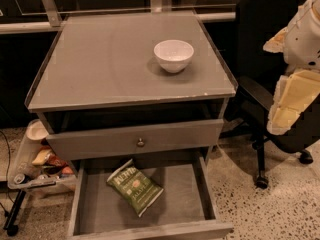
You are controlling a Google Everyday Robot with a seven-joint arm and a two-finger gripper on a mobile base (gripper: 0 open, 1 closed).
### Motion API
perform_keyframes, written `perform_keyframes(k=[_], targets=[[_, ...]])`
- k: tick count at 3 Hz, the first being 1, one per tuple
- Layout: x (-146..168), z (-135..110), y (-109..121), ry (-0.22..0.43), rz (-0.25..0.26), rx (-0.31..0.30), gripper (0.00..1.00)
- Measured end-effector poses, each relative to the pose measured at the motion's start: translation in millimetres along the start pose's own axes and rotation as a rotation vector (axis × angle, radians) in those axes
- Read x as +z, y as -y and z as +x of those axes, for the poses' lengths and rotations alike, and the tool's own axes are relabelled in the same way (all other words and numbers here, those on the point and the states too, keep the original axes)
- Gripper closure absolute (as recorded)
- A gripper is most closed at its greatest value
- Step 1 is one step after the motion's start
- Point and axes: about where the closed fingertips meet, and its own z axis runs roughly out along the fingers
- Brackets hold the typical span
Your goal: Pick green jalapeno chip bag from middle drawer and place on counter
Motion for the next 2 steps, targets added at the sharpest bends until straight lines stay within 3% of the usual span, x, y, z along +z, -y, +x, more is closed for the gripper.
perform_keyframes(k=[2], targets=[[6.9, -3.9, -1.4, -0.005, 0.007, 0.029, 0.0]])
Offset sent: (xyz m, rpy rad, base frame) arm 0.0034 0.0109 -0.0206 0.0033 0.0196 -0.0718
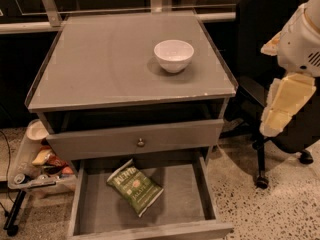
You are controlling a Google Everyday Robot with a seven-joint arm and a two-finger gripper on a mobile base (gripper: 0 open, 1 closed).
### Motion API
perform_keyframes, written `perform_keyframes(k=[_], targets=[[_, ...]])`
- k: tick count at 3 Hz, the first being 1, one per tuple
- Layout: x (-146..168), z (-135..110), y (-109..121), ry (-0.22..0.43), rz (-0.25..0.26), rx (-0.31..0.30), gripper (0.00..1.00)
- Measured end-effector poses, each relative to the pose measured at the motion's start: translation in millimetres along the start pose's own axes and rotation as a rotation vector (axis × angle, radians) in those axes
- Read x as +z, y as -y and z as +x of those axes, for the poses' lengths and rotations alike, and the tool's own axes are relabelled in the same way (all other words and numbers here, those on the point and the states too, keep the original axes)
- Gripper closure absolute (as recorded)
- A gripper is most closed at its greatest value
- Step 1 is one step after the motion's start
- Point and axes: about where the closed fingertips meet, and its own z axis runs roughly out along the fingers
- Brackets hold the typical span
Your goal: Pick green jalapeno chip bag from middle drawer and place on counter
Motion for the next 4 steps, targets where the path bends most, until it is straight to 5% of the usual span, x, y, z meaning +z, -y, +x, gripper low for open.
perform_keyframes(k=[2, 4], targets=[[69, -28, -5, 0.037, -0.005, 0.049, 0.0], [94, -24, -22, 0.012, -0.027, 0.072, 0.0]])
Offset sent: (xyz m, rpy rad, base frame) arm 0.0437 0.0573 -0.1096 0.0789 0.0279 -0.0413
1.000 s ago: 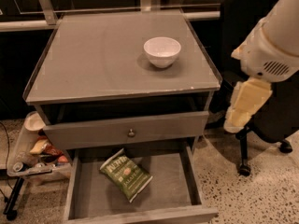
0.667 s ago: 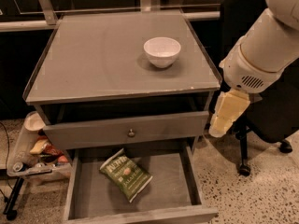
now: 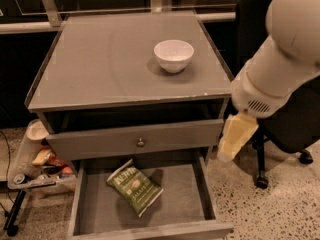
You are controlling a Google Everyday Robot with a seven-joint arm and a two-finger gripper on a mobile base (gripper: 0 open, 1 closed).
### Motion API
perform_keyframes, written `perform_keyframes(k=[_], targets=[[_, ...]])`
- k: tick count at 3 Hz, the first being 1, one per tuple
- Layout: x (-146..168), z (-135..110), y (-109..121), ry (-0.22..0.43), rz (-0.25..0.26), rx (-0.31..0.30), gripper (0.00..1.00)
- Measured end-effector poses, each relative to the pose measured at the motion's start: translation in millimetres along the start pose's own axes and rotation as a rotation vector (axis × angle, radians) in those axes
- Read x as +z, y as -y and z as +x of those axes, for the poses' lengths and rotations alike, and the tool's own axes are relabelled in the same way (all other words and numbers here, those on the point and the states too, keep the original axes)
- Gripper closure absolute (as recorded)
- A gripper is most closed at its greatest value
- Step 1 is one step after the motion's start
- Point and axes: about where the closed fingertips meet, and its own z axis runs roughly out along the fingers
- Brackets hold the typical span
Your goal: Pick green jalapeno chip bag from middle drawer and place on counter
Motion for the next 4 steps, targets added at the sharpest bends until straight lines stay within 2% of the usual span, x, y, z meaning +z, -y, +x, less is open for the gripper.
perform_keyframes(k=[2, 3, 4], targets=[[145, 21, -78, -0.079, -0.149, 0.143, 0.0], [160, 29, -90, -0.097, -0.17, 0.166, 0.0], [159, 28, -89, -0.096, -0.169, 0.165, 0.0]])
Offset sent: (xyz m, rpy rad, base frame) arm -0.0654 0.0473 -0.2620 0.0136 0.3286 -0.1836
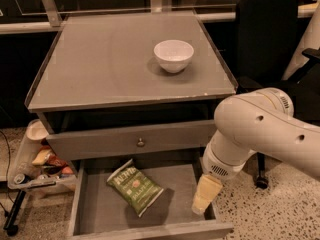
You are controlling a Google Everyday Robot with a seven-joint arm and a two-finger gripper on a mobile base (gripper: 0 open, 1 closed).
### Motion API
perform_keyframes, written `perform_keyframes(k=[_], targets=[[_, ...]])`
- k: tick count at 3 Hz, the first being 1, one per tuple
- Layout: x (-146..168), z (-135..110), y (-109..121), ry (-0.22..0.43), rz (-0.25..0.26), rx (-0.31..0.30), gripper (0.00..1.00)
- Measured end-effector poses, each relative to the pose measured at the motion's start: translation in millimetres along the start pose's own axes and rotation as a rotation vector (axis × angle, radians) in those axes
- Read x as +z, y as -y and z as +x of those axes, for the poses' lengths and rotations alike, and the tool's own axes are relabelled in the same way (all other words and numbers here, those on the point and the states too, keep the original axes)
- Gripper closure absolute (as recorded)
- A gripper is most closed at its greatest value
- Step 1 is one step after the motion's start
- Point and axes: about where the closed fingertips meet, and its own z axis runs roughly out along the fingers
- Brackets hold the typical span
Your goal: Pick green jalapeno chip bag from middle drawer and place on counter
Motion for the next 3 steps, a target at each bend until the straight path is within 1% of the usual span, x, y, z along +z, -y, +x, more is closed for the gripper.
perform_keyframes(k=[1, 2, 3], targets=[[37, -3, -21, 0.018, -0.08, -0.01, 0.0], [84, -21, -40, 0.053, -0.148, 0.01, 0.0], [127, -44, -52, 0.093, -0.203, 0.049, 0.0]])
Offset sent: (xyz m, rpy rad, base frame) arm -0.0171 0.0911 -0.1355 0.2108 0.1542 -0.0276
